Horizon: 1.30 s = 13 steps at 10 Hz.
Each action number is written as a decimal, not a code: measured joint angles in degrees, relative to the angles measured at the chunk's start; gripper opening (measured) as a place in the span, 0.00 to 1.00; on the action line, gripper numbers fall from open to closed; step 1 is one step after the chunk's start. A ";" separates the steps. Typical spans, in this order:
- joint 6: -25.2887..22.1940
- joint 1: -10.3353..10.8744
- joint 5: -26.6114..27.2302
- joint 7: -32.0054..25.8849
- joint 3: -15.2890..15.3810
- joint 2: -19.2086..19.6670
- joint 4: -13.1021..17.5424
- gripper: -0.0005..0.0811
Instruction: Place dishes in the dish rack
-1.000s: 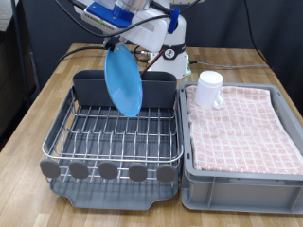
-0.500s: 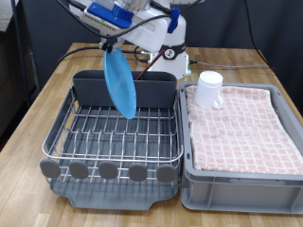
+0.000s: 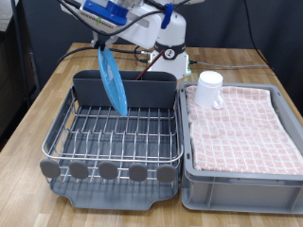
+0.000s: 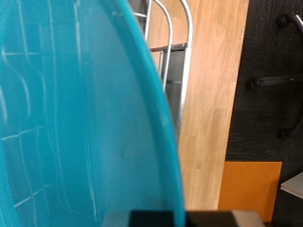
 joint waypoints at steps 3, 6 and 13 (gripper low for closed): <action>-0.78 -0.41 -1.47 -0.54 -1.41 0.01 0.80 0.03; 0.36 -0.44 -3.01 -1.28 -2.53 0.46 0.96 0.03; 1.56 -0.43 -5.34 -2.13 -2.99 1.07 0.86 0.03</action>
